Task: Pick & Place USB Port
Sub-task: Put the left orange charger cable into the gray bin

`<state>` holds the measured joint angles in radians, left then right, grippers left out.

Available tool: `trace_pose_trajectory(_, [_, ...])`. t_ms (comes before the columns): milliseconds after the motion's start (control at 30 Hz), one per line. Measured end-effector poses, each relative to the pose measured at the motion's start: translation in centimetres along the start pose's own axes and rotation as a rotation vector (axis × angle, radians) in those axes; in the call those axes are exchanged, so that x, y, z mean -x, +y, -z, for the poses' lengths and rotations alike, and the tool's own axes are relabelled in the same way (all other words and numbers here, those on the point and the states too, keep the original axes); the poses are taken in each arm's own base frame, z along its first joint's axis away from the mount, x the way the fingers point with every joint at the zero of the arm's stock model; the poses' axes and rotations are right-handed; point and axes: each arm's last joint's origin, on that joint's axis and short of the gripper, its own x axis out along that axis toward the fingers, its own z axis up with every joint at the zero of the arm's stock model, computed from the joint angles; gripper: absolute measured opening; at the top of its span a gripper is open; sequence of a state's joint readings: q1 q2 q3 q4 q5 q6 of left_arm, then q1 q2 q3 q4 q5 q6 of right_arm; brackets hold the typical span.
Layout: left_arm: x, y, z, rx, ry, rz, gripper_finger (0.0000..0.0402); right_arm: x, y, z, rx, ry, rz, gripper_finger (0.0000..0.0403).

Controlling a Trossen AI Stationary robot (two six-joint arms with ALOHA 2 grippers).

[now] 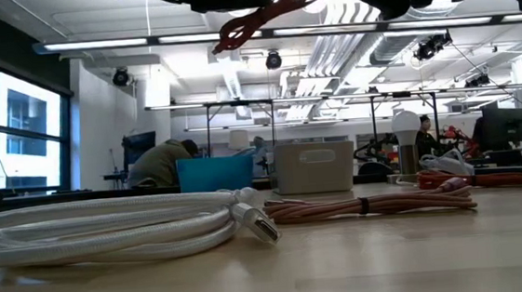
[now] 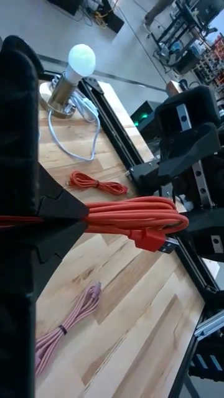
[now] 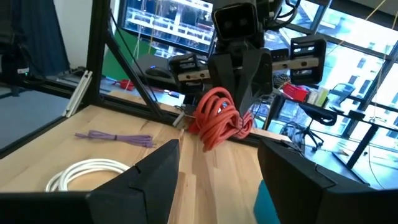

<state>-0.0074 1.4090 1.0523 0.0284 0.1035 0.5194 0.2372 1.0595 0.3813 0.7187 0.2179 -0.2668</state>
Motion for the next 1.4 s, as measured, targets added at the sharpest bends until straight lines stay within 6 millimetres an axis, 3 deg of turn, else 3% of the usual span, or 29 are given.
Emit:
trace_pose_trajectory(300, [0.0, 0.0, 0.0, -0.008, -0.001, 0.000, 0.0000, -0.9, -0.4, 0.6, -0.033, -0.024, -0.047, 0.0212])
trace_pose_trajectory(767, [0.0, -0.1, 0.1, -0.006, -0.002, 0.023, 0.0000, -5.5, -0.2, -0.8, 0.038, 0.044, -0.119, 0.0207])
trace_pose_trajectory(900, [0.0, -0.1, 0.1, -0.006, -0.002, 0.024, 0.0000, -5.9, -0.3, -1.2, 0.060, 0.037, -0.107, 0.0165])
trace_pose_trajectory(1100, [-0.6, -0.4, 0.5, -0.003, 0.003, 0.057, 0.0000, -5.9, -0.4, -1.2, 0.110, 0.042, -0.081, 0.0029])
trace_pose_trajectory(1400, [-1.2, -0.6, 0.9, 0.001, 0.015, 0.084, 0.0002, -5.9, -0.4, -1.0, 0.118, 0.076, -0.051, 0.0012])
